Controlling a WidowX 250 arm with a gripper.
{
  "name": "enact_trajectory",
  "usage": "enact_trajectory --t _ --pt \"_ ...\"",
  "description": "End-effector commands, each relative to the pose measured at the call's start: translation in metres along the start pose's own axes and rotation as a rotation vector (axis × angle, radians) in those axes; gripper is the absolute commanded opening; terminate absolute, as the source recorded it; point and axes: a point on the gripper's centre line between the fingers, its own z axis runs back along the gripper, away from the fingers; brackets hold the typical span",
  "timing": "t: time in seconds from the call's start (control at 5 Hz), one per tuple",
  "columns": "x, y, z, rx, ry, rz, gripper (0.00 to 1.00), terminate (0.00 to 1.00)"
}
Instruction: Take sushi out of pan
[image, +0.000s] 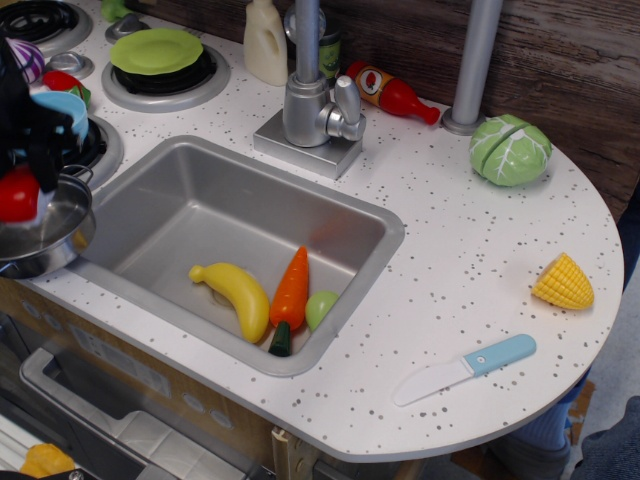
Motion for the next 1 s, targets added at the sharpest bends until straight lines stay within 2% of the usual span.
enact_trajectory --t 0.0,0.2,0.4,0.6,0.8 --pt "0.026 -0.018 0.052 0.082 -0.070 -0.039 0.00 0.00" --pt "0.028 -0.053 0.047 0.063 -0.112 -0.104 0.00 0.00" --pt "0.027 -0.074 0.021 -0.005 -0.142 -0.130 0.00 0.00" --pt "0.038 -0.083 -0.006 -0.071 -0.186 -0.187 0.00 0.00" --pt "0.046 -0.086 -0.025 -0.105 -0.228 -0.239 0.00 0.00"
